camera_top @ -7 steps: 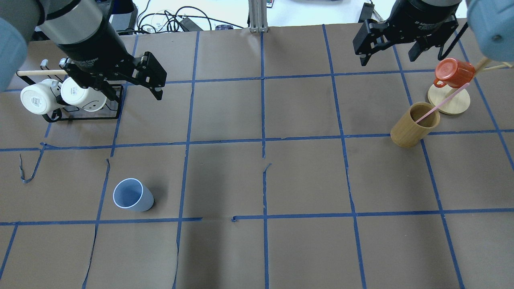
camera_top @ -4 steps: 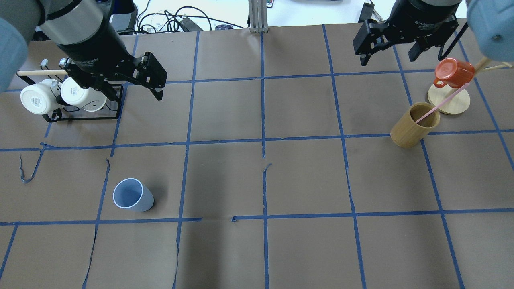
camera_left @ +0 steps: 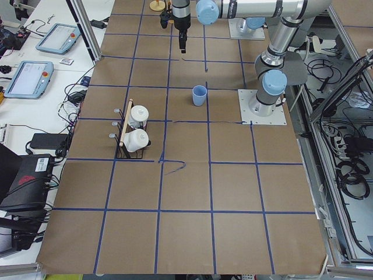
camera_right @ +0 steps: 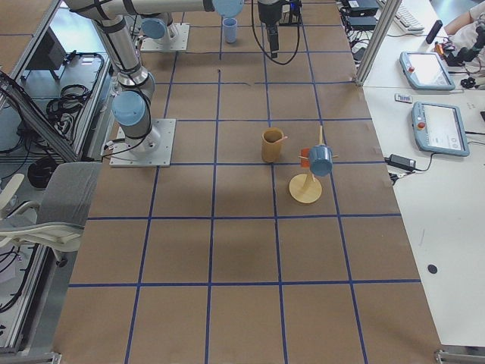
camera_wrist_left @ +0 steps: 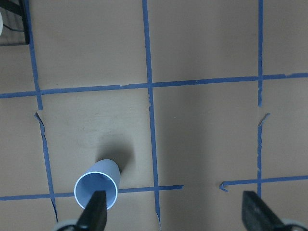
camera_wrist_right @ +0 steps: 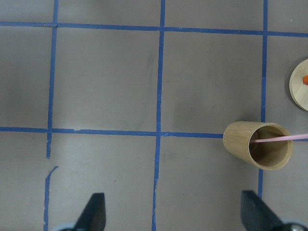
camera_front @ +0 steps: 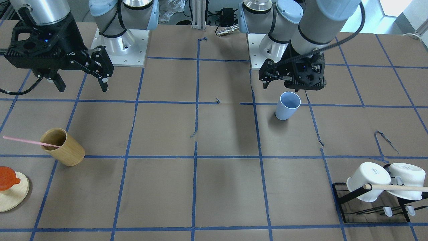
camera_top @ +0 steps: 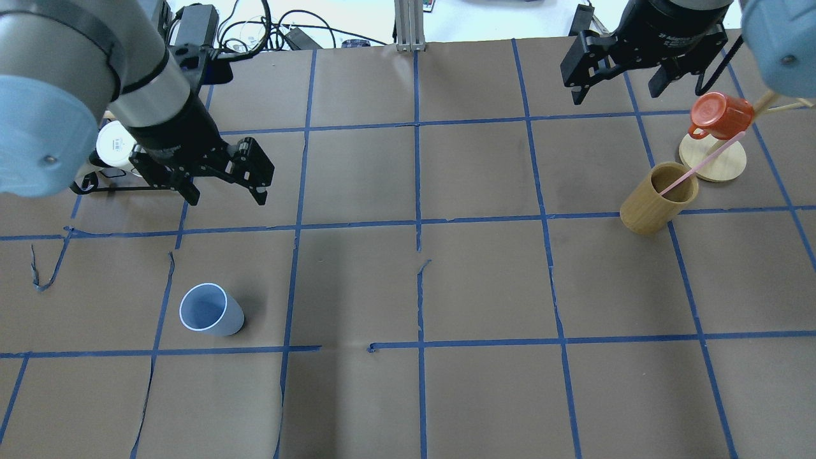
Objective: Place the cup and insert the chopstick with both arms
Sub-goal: 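Lower the left gripper onto the light blue cup and grasp it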
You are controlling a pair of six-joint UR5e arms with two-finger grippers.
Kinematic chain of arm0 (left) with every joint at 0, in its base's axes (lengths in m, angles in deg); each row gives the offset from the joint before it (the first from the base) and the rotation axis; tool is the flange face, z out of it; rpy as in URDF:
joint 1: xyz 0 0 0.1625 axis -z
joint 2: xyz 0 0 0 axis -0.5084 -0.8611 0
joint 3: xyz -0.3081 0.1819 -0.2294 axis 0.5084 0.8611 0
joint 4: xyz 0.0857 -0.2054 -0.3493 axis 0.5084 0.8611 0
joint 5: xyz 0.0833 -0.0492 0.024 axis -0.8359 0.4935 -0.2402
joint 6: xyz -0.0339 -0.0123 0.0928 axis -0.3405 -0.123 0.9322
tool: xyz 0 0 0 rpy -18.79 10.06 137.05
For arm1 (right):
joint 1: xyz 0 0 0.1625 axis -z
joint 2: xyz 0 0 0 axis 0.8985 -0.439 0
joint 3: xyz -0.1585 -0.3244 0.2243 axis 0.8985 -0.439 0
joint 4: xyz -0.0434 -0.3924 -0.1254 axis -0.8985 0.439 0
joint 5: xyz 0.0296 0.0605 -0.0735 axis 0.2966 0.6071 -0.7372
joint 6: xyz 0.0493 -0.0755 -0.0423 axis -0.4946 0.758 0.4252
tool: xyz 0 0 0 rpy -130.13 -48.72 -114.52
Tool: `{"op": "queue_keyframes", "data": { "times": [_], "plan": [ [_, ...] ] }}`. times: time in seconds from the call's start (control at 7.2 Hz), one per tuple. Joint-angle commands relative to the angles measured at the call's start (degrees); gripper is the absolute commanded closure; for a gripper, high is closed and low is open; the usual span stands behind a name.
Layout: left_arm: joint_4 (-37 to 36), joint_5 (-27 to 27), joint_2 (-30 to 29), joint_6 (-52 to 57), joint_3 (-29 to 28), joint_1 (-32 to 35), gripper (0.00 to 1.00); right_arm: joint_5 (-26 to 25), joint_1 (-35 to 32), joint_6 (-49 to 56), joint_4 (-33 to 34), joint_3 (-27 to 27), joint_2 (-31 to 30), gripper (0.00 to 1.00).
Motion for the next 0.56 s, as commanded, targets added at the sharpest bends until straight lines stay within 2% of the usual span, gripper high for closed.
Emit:
{"op": "queue_keyframes", "data": {
  "times": [0.0,0.28,0.42],
  "plan": [
    [-7.7,-4.9,0.1,3.3,11.6,-2.5,0.00,-0.2,1.3,5.8,0.1,-0.1,0.1,0.00],
    [-17.1,-5.1,0.1,6.8,21.8,-5.2,0.02,0.5,4.1,17.4,-0.4,0.0,0.2,0.00],
    [-17.5,-6.6,0.2,7.0,25.7,-5.3,0.02,0.1,4.6,28.6,0.0,0.1,0.7,0.00]
  ]
}}
